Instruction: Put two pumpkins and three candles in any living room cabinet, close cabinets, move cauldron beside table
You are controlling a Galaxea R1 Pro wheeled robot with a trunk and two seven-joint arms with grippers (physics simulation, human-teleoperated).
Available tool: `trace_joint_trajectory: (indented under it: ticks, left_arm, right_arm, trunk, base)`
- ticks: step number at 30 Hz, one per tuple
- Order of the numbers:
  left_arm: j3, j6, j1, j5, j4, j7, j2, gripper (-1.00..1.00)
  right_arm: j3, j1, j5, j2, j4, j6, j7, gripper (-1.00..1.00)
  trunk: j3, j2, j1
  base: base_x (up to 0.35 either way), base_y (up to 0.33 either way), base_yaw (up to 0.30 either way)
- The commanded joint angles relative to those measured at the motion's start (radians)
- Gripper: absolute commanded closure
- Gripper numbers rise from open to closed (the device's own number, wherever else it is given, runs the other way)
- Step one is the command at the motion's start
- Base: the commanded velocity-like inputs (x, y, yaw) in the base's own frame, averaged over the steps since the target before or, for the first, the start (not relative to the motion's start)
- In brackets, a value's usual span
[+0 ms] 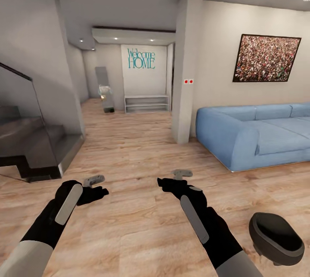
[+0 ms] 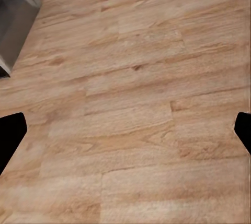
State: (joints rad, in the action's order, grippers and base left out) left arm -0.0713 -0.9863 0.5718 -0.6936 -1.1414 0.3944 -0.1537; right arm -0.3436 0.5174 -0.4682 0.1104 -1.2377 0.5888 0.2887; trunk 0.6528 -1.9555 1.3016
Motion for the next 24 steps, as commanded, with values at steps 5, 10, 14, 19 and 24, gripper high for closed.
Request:
trace_joint_trajectory:
  ticks: [5, 10, 14, 19, 24]
  left_arm:
    - [-0.002, -0.002, 0.001, -0.011, -0.001, 0.011, -0.001, -1.00]
    - [-0.002, -0.002, 0.000, -0.011, -0.001, 0.010, -0.002, -1.00]
    - [-0.002, -0.002, 0.000, -0.011, -0.001, 0.011, -0.003, -1.00]
    - [-0.002, -0.002, 0.000, -0.011, -0.001, 0.011, -0.003, -1.00]
    - [-0.002, -0.002, 0.000, -0.011, -0.001, 0.011, -0.003, -1.00]
  right_arm:
    - [0.000, 0.001, -0.011, 0.000, 0.001, 0.002, 0.009, -1.00]
    - [0.000, 0.001, -0.013, 0.000, 0.012, 0.004, 0.009, -1.00]
    - [0.001, 0.001, -0.015, 0.000, 0.017, 0.008, 0.009, -1.00]
    - [0.002, 0.001, -0.015, 0.000, 0.018, 0.011, 0.009, -1.00]
    - [0.003, 0.001, -0.015, 0.000, 0.019, 0.011, 0.009, -1.00]
  trunk:
    - [0.001, -0.001, 0.001]
    - [0.002, -0.001, 0.001]
    - [0.005, -0.001, 0.001]
    - [0.010, -0.001, 0.001]
    - [0.015, -0.001, 0.001]
  base:
    - [0.324, 0.047, -0.294]
    - [0.278, 0.189, -0.288]
    - [0.266, 0.219, -0.247]
    - [0.256, 0.227, -0.228]
    - [0.232, 0.235, -0.223]
